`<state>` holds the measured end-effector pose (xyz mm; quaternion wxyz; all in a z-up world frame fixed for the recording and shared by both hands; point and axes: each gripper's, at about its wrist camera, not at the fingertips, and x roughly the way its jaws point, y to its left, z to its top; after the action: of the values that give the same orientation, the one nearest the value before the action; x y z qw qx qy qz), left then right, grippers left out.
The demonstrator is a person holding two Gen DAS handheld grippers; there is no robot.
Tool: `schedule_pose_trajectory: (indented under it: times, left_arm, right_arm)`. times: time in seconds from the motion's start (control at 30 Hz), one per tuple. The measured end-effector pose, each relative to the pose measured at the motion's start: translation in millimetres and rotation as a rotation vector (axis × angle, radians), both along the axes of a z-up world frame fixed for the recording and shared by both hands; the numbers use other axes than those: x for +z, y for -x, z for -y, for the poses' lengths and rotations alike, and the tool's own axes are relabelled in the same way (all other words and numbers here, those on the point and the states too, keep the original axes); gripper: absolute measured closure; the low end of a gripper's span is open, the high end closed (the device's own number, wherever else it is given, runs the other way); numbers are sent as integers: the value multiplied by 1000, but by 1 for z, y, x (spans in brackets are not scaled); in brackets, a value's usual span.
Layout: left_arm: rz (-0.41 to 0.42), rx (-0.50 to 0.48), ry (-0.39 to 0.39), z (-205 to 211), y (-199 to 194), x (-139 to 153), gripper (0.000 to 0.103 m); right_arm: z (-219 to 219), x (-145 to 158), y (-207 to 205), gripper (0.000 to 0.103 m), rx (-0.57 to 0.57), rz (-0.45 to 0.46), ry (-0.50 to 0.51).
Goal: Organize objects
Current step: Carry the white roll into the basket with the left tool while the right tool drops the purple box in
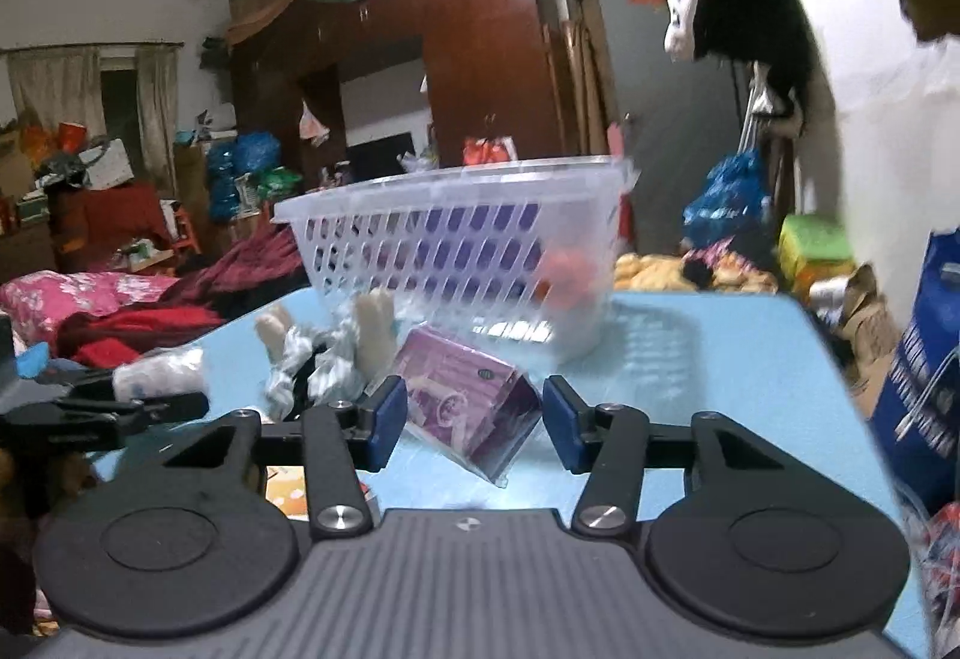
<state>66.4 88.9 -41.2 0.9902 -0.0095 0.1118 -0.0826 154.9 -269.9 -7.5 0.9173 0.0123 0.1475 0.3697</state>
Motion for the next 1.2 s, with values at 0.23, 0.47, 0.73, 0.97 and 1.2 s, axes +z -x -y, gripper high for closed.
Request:
schedule_pose_trajectory:
  times: [0.23, 0.47, 0.73, 0.97, 1.2]
  left_arm:
    - [68, 12, -42, 7, -16, 71, 49]
    - [38, 36, -96, 30, -90, 150, 49]
    - [-305, 27, -223, 51, -203, 146, 49]
    - [-365, 12, -183, 48, -224, 127, 49]
    - [-372, 6, -152, 41, -230, 127, 47]
  right_arm:
    - [-3, 25, -3, 50, -21, 51, -28]
    - [-25, 86, -32, 50, -65, 125, -8]
    - [-103, 109, -130, 50, -47, -46, 201]
    - [-119, 87, -155, 50, -34, -109, 249]
    - [-123, 81, -159, 50, -24, -159, 296]
